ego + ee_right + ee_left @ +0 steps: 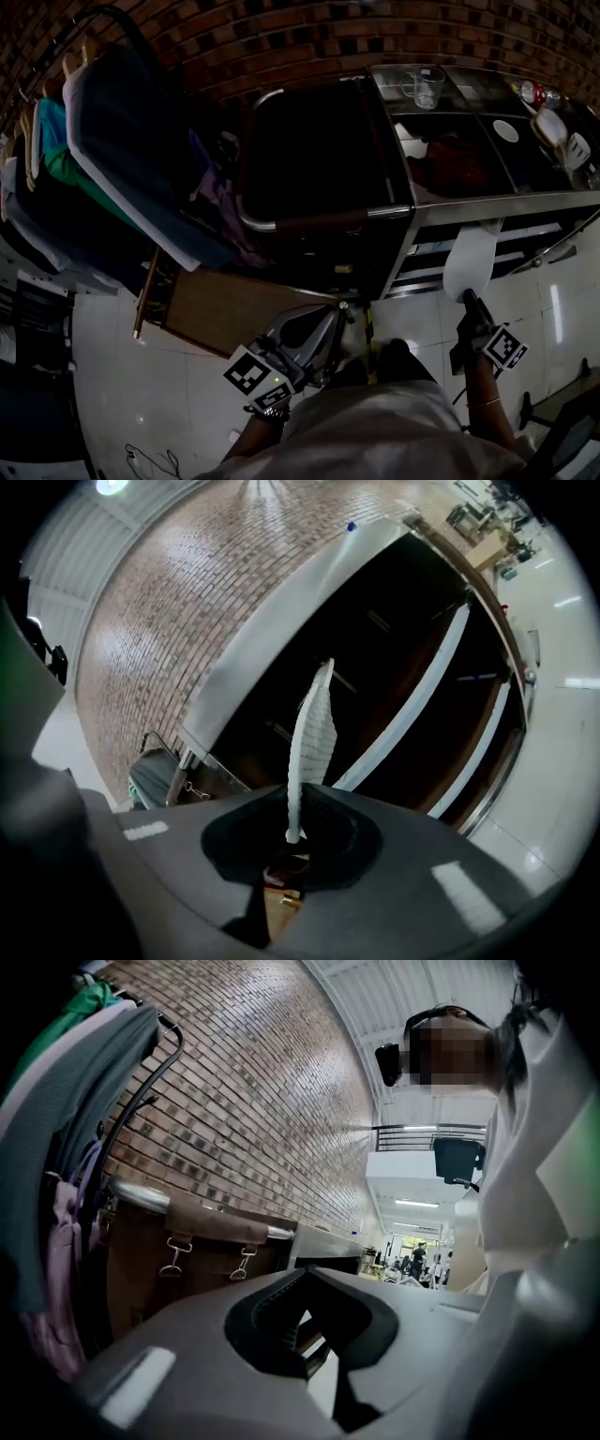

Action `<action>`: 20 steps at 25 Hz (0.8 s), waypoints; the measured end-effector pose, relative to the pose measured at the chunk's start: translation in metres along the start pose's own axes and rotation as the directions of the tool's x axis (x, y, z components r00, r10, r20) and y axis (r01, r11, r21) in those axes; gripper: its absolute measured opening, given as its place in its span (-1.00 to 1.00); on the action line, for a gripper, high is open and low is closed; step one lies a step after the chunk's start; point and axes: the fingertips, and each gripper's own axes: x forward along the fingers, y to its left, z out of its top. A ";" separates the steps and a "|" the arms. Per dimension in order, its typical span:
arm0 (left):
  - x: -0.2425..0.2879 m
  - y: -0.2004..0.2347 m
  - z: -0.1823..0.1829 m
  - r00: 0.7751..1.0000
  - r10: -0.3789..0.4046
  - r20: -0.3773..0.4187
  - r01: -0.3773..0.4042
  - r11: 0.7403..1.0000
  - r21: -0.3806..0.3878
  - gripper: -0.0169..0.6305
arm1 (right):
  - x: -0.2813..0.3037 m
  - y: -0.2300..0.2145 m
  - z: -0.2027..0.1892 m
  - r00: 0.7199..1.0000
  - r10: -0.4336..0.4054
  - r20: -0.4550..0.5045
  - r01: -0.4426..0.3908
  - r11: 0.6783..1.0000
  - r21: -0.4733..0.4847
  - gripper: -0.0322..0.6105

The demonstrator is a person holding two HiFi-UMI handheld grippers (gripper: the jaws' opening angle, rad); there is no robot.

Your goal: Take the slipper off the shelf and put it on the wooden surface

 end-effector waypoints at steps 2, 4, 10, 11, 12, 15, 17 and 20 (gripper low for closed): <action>-0.011 0.003 -0.008 0.999 -0.043 -0.013 0.043 0.999 -0.014 -0.95 | -0.020 0.020 -0.005 1.000 -0.004 0.030 0.005 0.999 -0.033 -0.79; -0.022 0.005 -0.016 0.995 -0.094 -0.031 0.093 0.995 -0.022 -0.95 | -0.046 0.038 -0.018 0.998 -0.034 0.052 0.036 0.998 -0.050 -0.79; -0.041 0.014 -0.032 0.990 -0.134 -0.051 0.132 0.990 -0.045 -0.95 | -0.112 0.083 -0.065 0.997 -0.052 0.061 0.056 0.997 -0.059 -0.79; -0.041 0.012 -0.030 0.990 -0.137 -0.045 0.135 0.990 -0.040 -0.95 | -0.120 0.086 -0.070 0.997 -0.056 0.058 0.059 0.997 -0.052 -0.79; -0.041 0.009 -0.028 0.989 -0.142 -0.039 0.141 0.989 -0.035 -0.95 | -0.126 0.089 -0.074 0.997 -0.059 0.057 0.061 0.997 -0.046 -0.79; -0.042 -0.006 -0.024 0.986 -0.167 -0.032 0.166 0.986 -0.026 -0.95 | -0.140 0.093 -0.084 0.997 -0.055 0.059 0.057 0.998 -0.030 -0.79; -0.045 -0.018 -0.024 0.983 -0.179 -0.044 0.179 0.984 -0.017 -0.95 | -0.147 0.098 -0.090 0.997 -0.037 0.065 0.039 0.999 -0.021 -0.79; -0.050 -0.042 -0.023 0.982 -0.182 -0.053 0.182 0.983 -0.005 -0.95 | -0.165 0.109 -0.096 0.998 0.002 0.066 0.000 1.000 -0.028 -0.79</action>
